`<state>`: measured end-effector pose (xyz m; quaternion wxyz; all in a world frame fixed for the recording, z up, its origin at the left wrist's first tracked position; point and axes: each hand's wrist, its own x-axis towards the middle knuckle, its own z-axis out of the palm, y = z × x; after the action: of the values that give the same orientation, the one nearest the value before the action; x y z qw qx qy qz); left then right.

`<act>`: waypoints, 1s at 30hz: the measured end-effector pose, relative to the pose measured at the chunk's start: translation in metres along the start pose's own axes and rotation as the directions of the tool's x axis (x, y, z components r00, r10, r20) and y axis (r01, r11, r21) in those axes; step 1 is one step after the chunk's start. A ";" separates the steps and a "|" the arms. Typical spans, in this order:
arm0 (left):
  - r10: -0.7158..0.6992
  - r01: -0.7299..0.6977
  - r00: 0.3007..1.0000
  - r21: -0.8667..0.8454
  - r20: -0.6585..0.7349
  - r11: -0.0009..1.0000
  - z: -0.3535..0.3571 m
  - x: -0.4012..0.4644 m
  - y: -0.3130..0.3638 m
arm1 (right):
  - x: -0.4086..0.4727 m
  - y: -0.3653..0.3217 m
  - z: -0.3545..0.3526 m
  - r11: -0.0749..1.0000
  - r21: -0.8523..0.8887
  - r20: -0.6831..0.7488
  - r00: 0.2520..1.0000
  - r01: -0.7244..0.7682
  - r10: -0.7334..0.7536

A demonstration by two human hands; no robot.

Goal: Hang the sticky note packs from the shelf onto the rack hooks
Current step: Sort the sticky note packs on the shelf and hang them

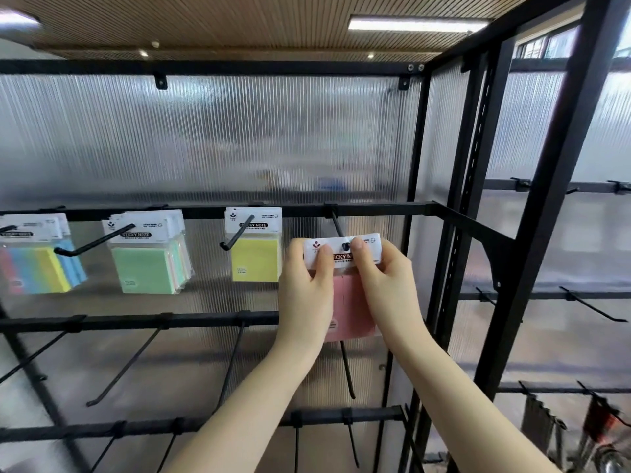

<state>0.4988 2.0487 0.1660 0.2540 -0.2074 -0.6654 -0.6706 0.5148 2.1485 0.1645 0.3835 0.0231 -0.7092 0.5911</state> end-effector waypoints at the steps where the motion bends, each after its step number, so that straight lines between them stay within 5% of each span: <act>1: -0.007 0.007 1.000 -0.006 -0.003 1.000 0.001 0.002 -0.006 | 0.002 0.004 0.001 1.000 -0.015 -0.001 1.000 -0.007 0.007; 21: -0.263 0.236 0.964 0.315 0.045 0.919 0.024 0.046 -0.101 | 0.049 0.084 0.020 0.915 -0.294 0.053 0.950 -0.278 0.306; 26: -0.418 0.385 0.907 0.310 0.045 0.869 0.019 0.037 -0.109 | 0.040 0.095 0.022 0.857 -0.296 0.082 0.883 -0.422 0.463; 30: -0.520 0.391 0.839 0.489 0.159 0.780 0.006 0.024 -0.113 | 0.020 0.105 0.022 0.788 -0.388 0.146 0.812 -0.479 0.566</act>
<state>0.4100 2.0513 0.0926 0.0235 -0.0705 -0.8581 -0.5081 0.4383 2.1696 0.0897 0.1073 -0.1649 -0.8197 0.5379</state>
